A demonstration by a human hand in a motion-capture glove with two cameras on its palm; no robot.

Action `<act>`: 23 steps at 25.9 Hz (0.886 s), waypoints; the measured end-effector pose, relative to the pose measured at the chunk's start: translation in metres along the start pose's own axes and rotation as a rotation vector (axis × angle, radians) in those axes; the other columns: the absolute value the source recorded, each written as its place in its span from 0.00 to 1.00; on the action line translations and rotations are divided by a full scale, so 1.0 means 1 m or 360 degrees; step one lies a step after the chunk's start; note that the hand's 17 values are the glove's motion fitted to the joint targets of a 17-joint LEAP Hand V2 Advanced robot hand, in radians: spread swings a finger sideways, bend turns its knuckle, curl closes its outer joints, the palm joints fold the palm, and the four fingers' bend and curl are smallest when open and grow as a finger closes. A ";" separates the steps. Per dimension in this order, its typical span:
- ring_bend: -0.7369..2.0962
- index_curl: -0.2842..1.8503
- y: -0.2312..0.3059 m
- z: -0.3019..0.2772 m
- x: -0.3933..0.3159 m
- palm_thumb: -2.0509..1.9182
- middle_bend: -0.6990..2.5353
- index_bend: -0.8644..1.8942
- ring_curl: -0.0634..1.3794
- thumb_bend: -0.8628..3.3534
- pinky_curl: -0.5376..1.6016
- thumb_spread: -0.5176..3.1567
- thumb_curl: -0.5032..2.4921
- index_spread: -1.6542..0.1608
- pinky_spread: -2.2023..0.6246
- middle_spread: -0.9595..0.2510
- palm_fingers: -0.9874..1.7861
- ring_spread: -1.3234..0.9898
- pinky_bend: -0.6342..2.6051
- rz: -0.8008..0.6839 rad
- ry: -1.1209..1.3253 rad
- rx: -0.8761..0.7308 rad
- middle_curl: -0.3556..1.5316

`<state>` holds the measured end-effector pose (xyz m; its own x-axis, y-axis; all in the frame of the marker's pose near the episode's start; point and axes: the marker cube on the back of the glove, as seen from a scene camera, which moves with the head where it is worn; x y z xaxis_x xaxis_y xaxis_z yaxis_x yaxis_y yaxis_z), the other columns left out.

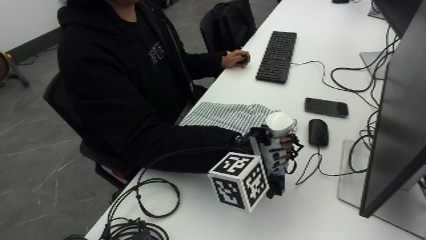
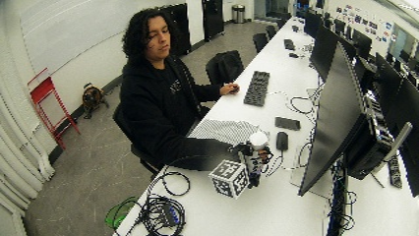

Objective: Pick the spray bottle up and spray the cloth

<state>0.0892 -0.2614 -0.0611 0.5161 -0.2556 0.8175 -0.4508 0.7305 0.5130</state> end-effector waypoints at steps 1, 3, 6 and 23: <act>0.47 0.30 0.002 -0.001 -0.003 0.79 0.38 0.37 0.33 0.22 0.43 0.29 0.34 0.75 0.73 0.66 0.82 0.49 0.31 -0.0015 0.0001 -0.0023 0.44; 0.47 0.30 0.006 -0.003 -0.011 0.79 0.38 0.38 0.34 0.22 0.43 0.28 0.34 0.76 0.73 0.66 0.82 0.49 0.31 -0.0037 0.0000 -0.0128 0.45; 0.48 0.31 0.008 -0.006 -0.034 0.79 0.38 0.38 0.34 0.22 0.44 0.26 0.35 0.76 0.72 0.65 0.82 0.49 0.32 -0.0087 0.0051 -0.0424 0.45; 0.48 0.35 0.057 0.012 -0.103 0.79 0.39 0.39 0.37 0.20 0.45 0.21 0.38 0.75 0.72 0.64 0.82 0.49 0.32 -0.0122 0.1400 -0.1715 0.47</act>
<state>0.0016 -0.2016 -0.1128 0.9782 -0.1330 0.1596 0.1682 0.9580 -0.2323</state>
